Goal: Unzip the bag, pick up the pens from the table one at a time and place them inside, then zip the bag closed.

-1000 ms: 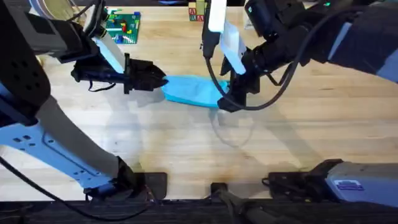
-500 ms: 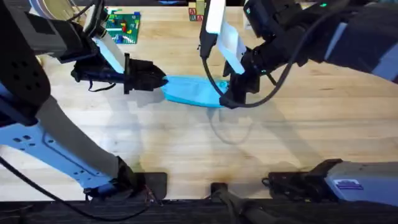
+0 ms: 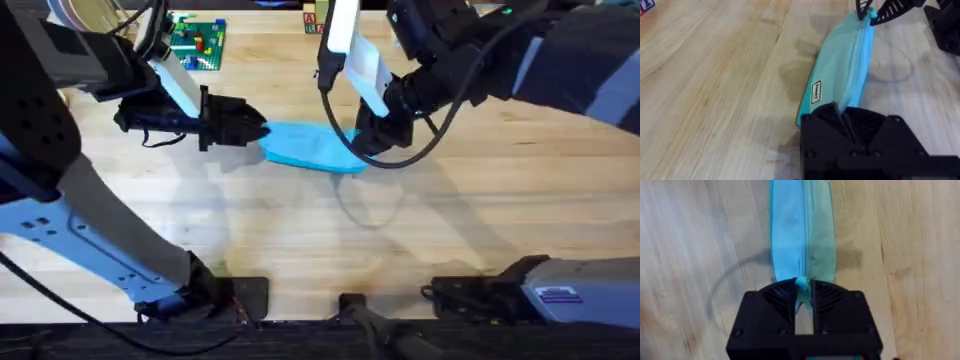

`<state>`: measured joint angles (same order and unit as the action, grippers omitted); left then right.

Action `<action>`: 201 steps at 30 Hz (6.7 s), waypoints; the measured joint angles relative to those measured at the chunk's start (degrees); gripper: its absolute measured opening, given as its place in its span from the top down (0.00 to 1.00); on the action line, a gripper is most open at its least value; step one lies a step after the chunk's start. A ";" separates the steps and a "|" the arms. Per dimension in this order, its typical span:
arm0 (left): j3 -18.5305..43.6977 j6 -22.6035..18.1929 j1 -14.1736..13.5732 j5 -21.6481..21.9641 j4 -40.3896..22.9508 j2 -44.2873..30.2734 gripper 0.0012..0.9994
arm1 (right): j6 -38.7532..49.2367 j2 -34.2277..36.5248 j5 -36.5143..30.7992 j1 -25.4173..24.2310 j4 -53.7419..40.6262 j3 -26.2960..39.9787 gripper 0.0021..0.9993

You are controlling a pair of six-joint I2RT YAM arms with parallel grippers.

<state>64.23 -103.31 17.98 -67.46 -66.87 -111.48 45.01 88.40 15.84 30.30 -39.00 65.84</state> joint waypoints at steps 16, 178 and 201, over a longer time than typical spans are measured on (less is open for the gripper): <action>0.00 0.00 -0.02 -0.19 0.01 0.00 0.96 | -0.01 -0.23 -2.37 0.19 0.09 0.00 0.97; 2.12 -0.20 2.95 2.38 -9.11 18.43 0.00 | -36.52 -28.98 1.62 -11.37 -25.03 1.51 0.00; 2.16 40.72 2.95 14.96 -11.13 36.62 0.00 | -36.54 -28.98 1.62 -11.37 -25.14 1.51 0.00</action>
<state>66.39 -62.59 20.93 -52.50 -78.00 -74.86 8.47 59.42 17.45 18.94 -64.14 67.35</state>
